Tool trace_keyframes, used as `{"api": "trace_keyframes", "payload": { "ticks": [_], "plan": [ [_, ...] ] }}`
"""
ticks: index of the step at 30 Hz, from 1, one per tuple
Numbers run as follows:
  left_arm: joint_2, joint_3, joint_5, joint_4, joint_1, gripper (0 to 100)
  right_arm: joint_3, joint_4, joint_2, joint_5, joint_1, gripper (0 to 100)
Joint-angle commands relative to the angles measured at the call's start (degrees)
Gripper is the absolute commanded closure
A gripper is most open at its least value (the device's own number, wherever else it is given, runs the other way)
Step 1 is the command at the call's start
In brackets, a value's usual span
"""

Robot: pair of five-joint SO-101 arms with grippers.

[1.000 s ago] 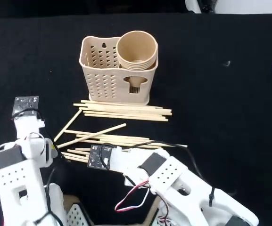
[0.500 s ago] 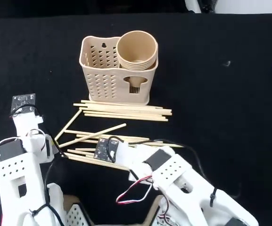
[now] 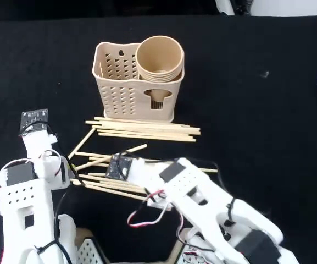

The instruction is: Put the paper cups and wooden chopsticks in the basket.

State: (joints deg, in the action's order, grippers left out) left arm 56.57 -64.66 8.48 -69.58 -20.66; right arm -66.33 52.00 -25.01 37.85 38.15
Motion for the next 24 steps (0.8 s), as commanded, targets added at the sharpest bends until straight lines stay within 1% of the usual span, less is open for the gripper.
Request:
{"api": "trace_keyframes", "payload": {
  "ticks": [1, 3, 9, 15, 16, 18, 24],
  "plan": [
    [0.2, 0.4, -0.4, 0.7, 0.6, 78, 3.1, -0.5, 3.0, -0.5, -0.4, 99.1],
    [0.2, 0.4, -0.4, 0.7, 0.6, 78, 3.1, -0.5, 3.3, -0.5, -0.4, 97.5],
    [0.2, 0.3, -0.3, 0.7, 0.7, 78, 3.0, 0.7, 0.8, -0.6, -0.8, 98.7],
    [0.2, 0.2, -0.3, 0.7, 0.7, 78, 4.3, 8.2, -7.3, -0.1, -1.6, 98.8],
    [0.2, 0.2, -0.4, 0.8, 0.7, 78, 4.3, 9.2, -9.1, 0.1, -2.5, 98.8],
    [0.2, 0.2, -0.4, 0.8, 0.7, 78, 4.2, 11.3, -12.3, 2.7, -5.2, 98.8],
    [0.2, 0.1, -0.4, 0.8, 0.7, 78, 4.3, 16.9, -21.5, 11.2, -16.2, 98.8]
  ]
}}
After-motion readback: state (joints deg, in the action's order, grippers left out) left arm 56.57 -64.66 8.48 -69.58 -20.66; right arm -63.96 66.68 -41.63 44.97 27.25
